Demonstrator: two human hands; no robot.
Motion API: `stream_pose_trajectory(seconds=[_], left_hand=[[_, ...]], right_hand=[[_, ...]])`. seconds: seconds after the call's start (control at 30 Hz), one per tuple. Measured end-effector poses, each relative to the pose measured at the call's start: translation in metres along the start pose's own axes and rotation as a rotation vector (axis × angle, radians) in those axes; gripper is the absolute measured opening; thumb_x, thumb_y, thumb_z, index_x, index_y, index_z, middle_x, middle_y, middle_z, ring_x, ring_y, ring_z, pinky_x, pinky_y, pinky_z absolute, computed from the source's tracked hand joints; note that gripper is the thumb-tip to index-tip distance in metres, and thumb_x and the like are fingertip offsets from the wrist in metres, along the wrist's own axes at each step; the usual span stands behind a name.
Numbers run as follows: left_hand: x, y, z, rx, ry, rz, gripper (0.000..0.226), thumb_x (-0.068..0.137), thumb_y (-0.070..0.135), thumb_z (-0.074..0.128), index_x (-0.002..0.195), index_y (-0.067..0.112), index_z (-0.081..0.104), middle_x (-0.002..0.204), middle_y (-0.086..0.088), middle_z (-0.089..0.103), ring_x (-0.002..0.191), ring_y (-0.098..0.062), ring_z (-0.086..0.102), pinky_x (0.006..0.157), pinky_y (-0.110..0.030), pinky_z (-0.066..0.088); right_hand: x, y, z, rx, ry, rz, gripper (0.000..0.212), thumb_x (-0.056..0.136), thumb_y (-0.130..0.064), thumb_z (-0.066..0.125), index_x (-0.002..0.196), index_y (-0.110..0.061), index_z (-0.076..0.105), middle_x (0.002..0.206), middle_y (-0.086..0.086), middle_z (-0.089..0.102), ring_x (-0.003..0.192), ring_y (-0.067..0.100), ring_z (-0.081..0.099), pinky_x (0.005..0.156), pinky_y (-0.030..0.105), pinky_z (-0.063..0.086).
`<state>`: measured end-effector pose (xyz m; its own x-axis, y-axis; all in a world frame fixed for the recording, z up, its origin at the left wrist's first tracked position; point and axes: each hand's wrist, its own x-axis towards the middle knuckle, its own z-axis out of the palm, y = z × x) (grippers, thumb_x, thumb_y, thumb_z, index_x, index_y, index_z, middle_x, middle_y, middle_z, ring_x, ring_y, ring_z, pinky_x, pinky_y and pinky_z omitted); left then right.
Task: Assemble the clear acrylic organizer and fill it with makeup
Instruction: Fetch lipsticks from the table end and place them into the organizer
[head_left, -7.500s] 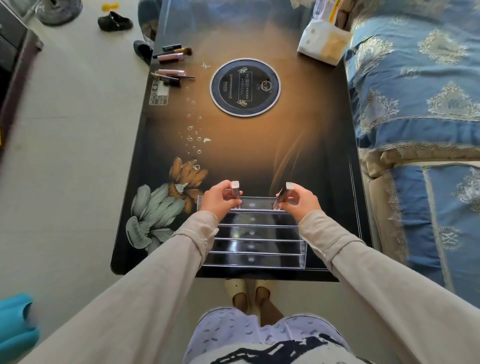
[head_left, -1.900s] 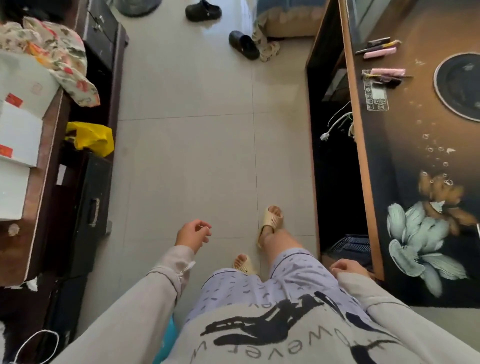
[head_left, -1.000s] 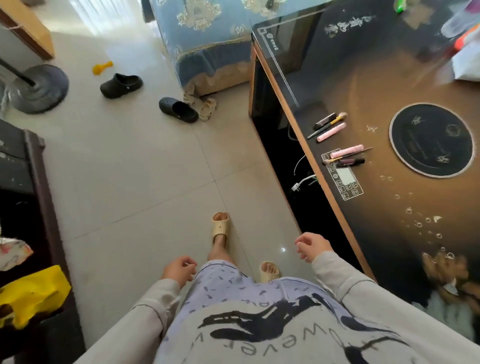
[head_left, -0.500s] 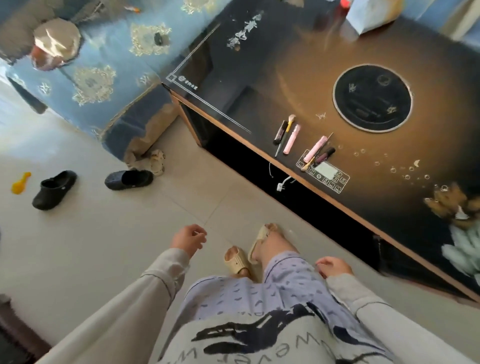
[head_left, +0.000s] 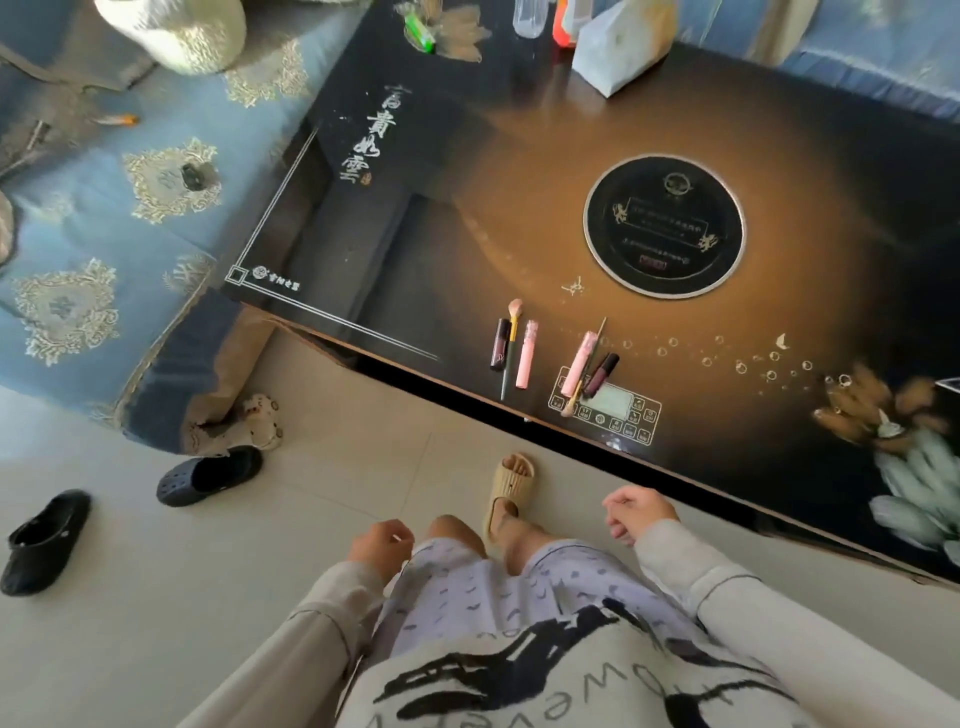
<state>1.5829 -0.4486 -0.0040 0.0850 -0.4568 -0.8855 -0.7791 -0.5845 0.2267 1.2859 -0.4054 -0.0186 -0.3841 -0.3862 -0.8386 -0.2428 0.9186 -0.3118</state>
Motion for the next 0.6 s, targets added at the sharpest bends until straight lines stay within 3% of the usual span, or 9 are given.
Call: stream_pose_trajectory(seconds=[0.1, 0.27, 0.37, 0.5, 0.53, 0.6], left_hand=[[0.011, 0.026, -0.015, 0.001, -0.013, 0.010, 0.027, 0.086, 0.003, 0.047, 0.064, 0.018, 0.052, 0.062, -0.003, 0.056, 0.062, -0.023, 0.053, 0.051, -0.020, 0.035], [0.032, 0.077, -0.032, 0.082, -0.050, 0.081, 0.024, 0.087, 0.005, 0.046, 0.068, 0.017, 0.056, 0.070, -0.005, 0.060, 0.062, -0.021, 0.056, 0.064, -0.026, 0.042], [0.048, 0.118, -0.032, 0.248, -0.001, 0.194, 0.019, 0.088, 0.013, 0.049, 0.098, 0.008, 0.064, 0.102, -0.015, 0.067, 0.095, -0.031, 0.062, 0.084, -0.031, 0.047], [0.066, 0.179, -0.024, 0.345, 0.098, 0.340, 0.026, 0.088, 0.025, 0.051, 0.110, 0.012, 0.058, 0.112, -0.010, 0.061, 0.100, -0.028, 0.060, 0.087, -0.035, 0.051], [0.072, 0.192, -0.020, 0.371, 0.119, 0.354, 0.028, 0.088, 0.027, 0.053, 0.113, 0.014, 0.055, 0.112, -0.009, 0.060, 0.099, -0.027, 0.060, 0.088, -0.037, 0.053], [0.079, 0.212, -0.012, 0.393, 0.152, 0.340, 0.031, 0.088, 0.028, 0.053, 0.116, 0.014, 0.050, 0.109, -0.009, 0.061, 0.096, -0.028, 0.062, 0.085, -0.040, 0.055]], right_hand=[[0.000, -0.015, -0.003, 0.010, -0.011, 0.022, 0.024, 0.086, -0.001, 0.049, 0.066, -0.011, 0.056, 0.054, 0.004, 0.052, 0.045, 0.015, 0.045, 0.028, 0.009, 0.034], [0.004, -0.043, -0.007, 0.124, 0.042, 0.076, 0.014, 0.088, -0.004, 0.050, 0.077, -0.009, 0.058, 0.062, 0.006, 0.053, 0.050, 0.015, 0.048, 0.031, 0.017, 0.046], [0.011, -0.071, -0.010, 0.112, 0.168, 0.037, 0.007, 0.084, -0.009, 0.059, 0.077, -0.010, 0.057, 0.070, 0.005, 0.056, 0.055, 0.021, 0.055, 0.049, 0.029, 0.056], [0.037, -0.113, -0.012, 0.104, 0.261, -0.002, 0.009, 0.078, -0.016, 0.067, 0.078, -0.012, 0.060, 0.069, 0.001, 0.059, 0.065, 0.024, 0.061, 0.068, 0.042, 0.060], [0.046, -0.122, -0.010, 0.100, 0.269, -0.015, 0.009, 0.078, -0.016, 0.068, 0.079, -0.012, 0.059, 0.063, -0.002, 0.058, 0.062, 0.020, 0.061, 0.067, 0.041, 0.059], [0.061, -0.137, -0.007, 0.039, 0.295, -0.054, 0.010, 0.081, -0.019, 0.065, 0.085, -0.012, 0.060, 0.056, -0.008, 0.055, 0.048, 0.010, 0.053, 0.050, 0.027, 0.052]])
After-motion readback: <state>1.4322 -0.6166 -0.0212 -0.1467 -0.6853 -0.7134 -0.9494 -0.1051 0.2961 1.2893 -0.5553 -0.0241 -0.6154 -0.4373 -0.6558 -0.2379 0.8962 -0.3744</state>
